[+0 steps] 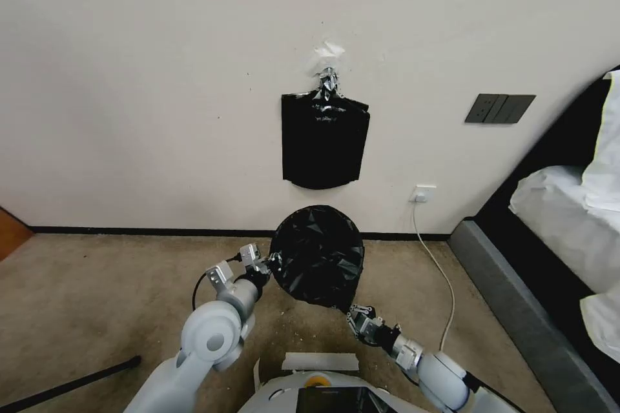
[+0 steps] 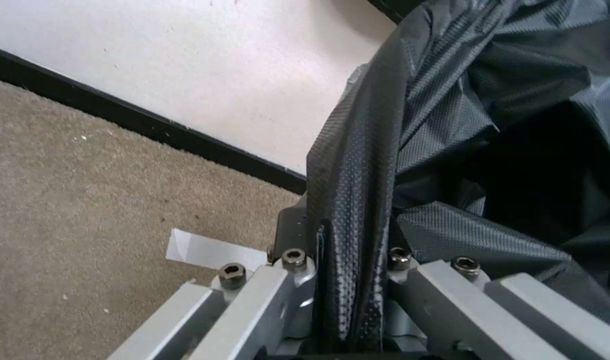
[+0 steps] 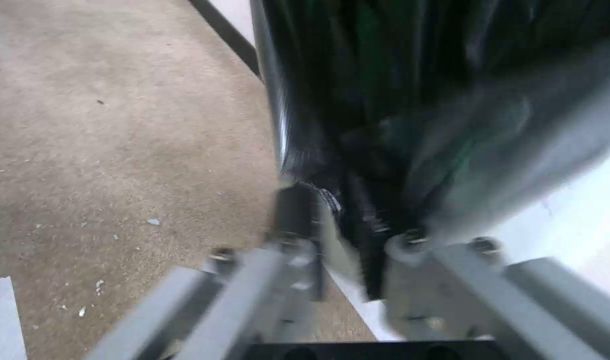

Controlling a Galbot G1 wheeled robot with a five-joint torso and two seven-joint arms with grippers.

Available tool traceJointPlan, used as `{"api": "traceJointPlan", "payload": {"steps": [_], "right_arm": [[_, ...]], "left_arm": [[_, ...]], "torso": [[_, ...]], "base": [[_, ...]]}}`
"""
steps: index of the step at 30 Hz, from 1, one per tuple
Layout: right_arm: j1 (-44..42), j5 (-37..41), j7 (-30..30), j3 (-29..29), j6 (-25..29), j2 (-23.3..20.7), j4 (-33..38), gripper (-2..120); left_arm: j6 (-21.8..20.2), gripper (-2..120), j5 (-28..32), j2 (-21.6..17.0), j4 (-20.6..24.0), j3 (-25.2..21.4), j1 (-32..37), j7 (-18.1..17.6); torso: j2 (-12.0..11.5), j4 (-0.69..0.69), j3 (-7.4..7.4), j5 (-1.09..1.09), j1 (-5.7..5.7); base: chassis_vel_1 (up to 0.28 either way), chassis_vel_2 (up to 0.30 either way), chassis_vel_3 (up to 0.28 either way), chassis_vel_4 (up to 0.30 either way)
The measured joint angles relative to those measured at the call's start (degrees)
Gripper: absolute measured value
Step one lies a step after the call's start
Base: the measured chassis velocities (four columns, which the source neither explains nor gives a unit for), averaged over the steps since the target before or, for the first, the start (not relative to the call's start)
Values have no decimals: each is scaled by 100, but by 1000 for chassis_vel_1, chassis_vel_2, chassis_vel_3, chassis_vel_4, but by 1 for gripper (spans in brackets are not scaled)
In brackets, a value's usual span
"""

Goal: Place a trash bag onto the trash bin.

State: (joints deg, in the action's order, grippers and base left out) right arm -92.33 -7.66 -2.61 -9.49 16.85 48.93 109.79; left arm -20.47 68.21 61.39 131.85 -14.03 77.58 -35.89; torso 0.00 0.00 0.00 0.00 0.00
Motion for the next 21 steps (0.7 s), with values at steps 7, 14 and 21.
{"api": "traceJointPlan", "payload": {"steps": [7,14,21], "right_arm": [[-266,583,256,-250,-436,-30,323,48],[-971,902,616,-498,-1094,-252,1040,76],[-1257,2154,1375,-881,-2583,-357,2155,83]], "left_arm": [[116,3,-275,-30,-57,-10,-35,49],[282,3,-584,-27,-201,20,-104,197],[423,3,-1042,-26,-324,98,-40,405]], "torso": [[0,1,0,-2,0],[0,-2,0,0,0],[0,1,0,0,0]], "base": [[0,0,0,0],[0,0,0,0],[0,0,0,0]]}}
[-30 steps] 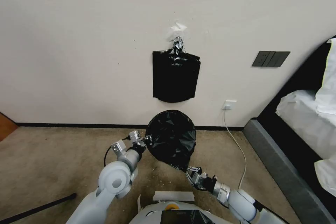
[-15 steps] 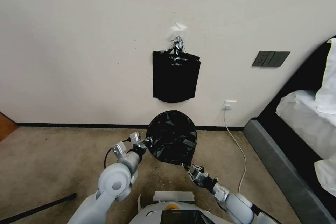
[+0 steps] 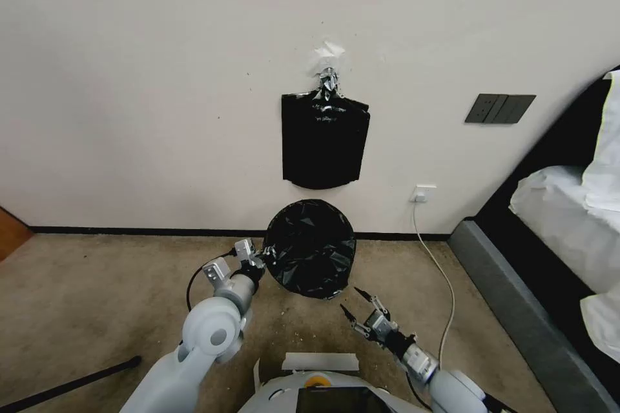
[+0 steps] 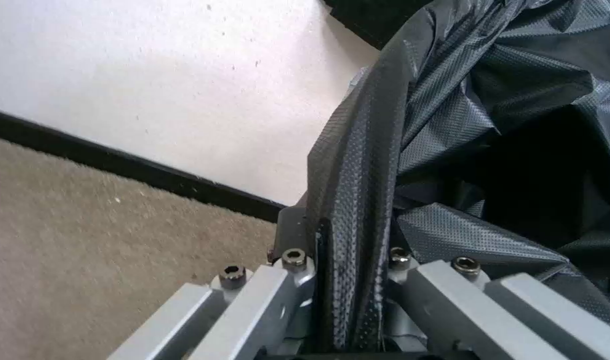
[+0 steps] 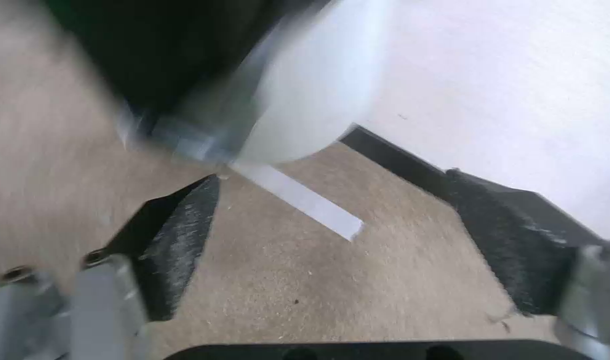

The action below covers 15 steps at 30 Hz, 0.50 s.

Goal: Place a trash bag onto the trash bin.

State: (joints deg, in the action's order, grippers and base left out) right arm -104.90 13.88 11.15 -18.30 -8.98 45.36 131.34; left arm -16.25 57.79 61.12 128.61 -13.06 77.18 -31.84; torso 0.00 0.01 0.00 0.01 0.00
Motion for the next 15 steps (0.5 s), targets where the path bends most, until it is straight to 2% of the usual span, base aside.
{"api": "traceJointPlan", "payload": {"steps": [2,3,4,7,8,11,12,15], "right_arm": [[-101,403,116,-173,-350,-24,474,75],[-209,732,188,-353,-651,-51,930,69],[-209,732,188,-353,-651,-51,930,69],[-325,1391,360,-735,-1314,-85,1256,53],[-325,1391,360,-735,-1314,-85,1256,53],[-210,1662,407,-846,-1599,-77,1268,38],[-210,1662,407,-846,-1599,-77,1268,38],[85,1896,357,-800,-1603,-50,1256,26]], "left_arm": [[33,3,-186,2,-38,45,37,73],[73,3,-352,6,-74,82,58,144],[73,3,-352,6,-74,82,58,144],[127,3,-512,36,-112,163,41,217],[127,3,-512,36,-112,163,41,217],[156,3,-694,68,-179,263,44,269],[156,3,-694,68,-179,263,44,269],[194,3,-963,112,-232,357,59,340]], "torso": [[0,0,0,-1,0],[0,0,0,1,0],[0,0,0,1,0],[0,-2,0,-2,0],[0,-2,0,-2,0],[0,-2,0,-1,0],[0,-2,0,-1,0],[0,-1,0,-1,0]], "base": [[0,0,0,0],[0,0,0,0],[0,0,0,0],[0,0,0,0],[0,0,0,0],[0,0,0,0],[0,0,0,0],[0,0,0,0]]}}
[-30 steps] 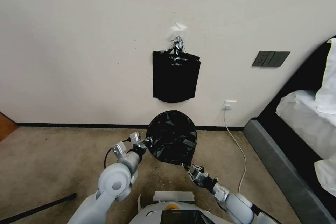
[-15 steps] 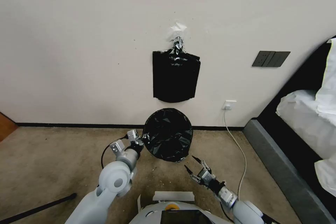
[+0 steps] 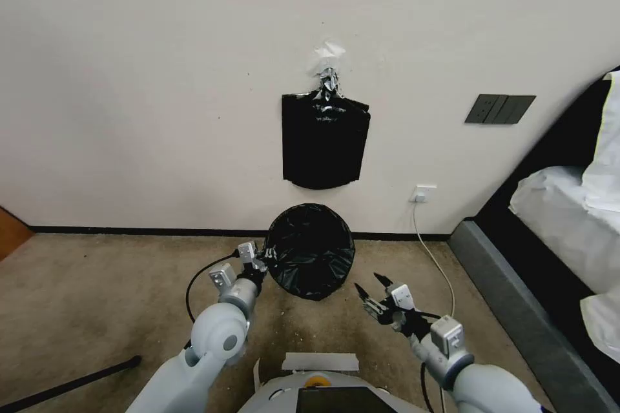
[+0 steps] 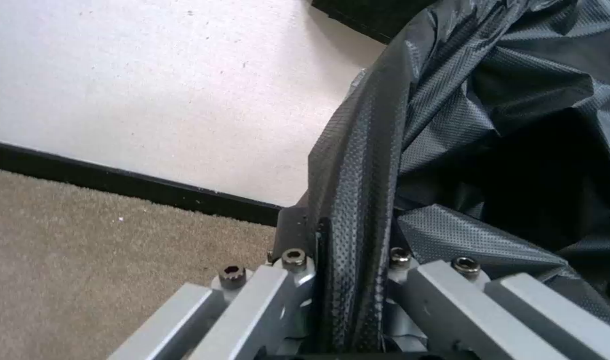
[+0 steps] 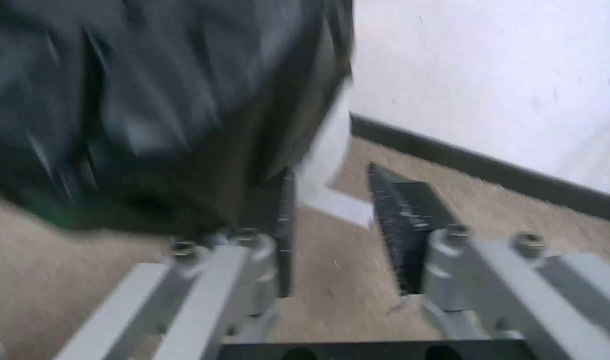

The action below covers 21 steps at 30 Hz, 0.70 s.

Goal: Place a trash bag onto the trash bin.

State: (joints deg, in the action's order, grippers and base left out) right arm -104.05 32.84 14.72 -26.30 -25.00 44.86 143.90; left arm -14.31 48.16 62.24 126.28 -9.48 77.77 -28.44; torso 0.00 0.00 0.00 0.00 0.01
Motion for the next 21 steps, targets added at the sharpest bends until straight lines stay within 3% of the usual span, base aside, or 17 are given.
{"api": "traceJointPlan", "payload": {"steps": [8,11,15,17,21], "right_arm": [[1011,708,-489,334,511,-165,-33,0],[1297,840,-637,488,533,-229,-39,0],[1700,1191,-687,759,218,-320,-46,0],[2119,1777,-495,1033,-273,-354,-51,0],[2904,2243,-20,1578,-664,-276,-83,0]], "left_arm": [[-9,3,-222,-9,-131,180,-196,18],[-26,3,-305,12,-163,247,-249,13],[-37,3,-446,88,-182,359,-256,10],[-39,3,-645,144,-205,444,-242,35],[-61,3,-873,230,-269,566,-258,83]], "torso": [[0,0,0,0,0],[0,0,0,0,0],[0,-1,0,0,0],[0,-1,0,1,0],[0,3,0,0,0]], "base": [[0,0,0,0],[0,0,0,0],[0,0,0,0],[0,0,0,0],[0,0,0,0]]}}
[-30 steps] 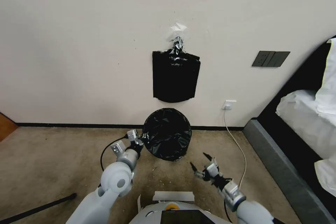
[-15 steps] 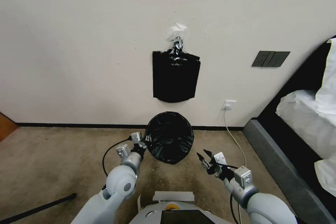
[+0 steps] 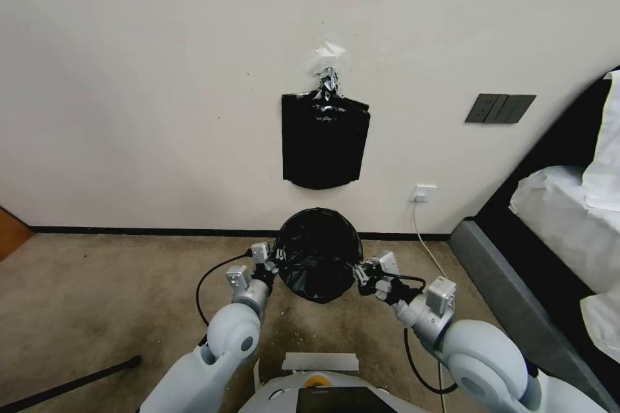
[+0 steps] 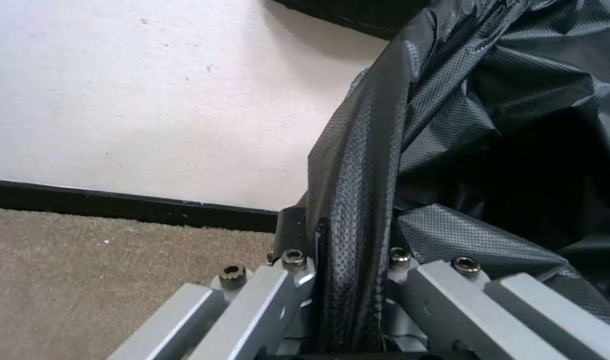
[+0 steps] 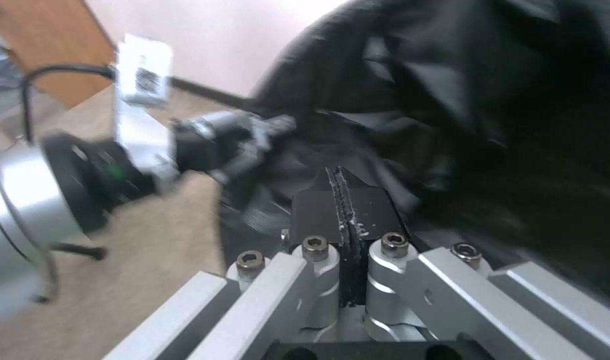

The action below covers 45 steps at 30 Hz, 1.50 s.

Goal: Place a trash bag onto the trash bin.

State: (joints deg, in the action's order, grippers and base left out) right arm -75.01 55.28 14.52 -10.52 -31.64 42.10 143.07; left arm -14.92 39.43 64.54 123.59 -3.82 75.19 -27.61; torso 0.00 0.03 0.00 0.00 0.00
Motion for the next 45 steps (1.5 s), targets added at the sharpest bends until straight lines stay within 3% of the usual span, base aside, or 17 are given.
{"api": "traceJointPlan", "payload": {"steps": [4,5,7,14,18,30,45], "right_arm": [[467,276,454,312,-231,130,-115,0],[828,608,915,600,-533,266,-176,0],[1103,850,1258,900,-813,377,-237,0],[1654,987,1890,1719,-1072,658,-721,0],[2017,684,2266,2234,-1079,890,-1280,0],[2755,283,2853,2964,-1062,1019,-2118,0],[3029,396,3258,3188,-1052,1173,-2556,0]], "left_arm": [[-26,3,-107,43,-25,78,-13,9],[-45,3,-179,69,-37,136,-21,13],[-57,3,-214,77,-43,170,-29,13],[-69,3,-243,63,-9,200,-12,17],[-91,3,-254,92,49,151,69,100],[-111,3,-249,151,130,92,121,155],[-126,3,-265,204,116,117,129,183]], "torso": [[0,-2,0,1,0],[0,-2,0,0,0],[0,-4,0,1,0],[0,-3,0,1,0],[0,-2,0,1,0],[0,-2,0,1,0],[0,-3,0,0,0]], "base": [[0,0,0,0],[0,0,0,0],[0,0,0,0],[0,0,0,0],[0,0,0,0],[0,0,0,0],[0,0,0,0]]}}
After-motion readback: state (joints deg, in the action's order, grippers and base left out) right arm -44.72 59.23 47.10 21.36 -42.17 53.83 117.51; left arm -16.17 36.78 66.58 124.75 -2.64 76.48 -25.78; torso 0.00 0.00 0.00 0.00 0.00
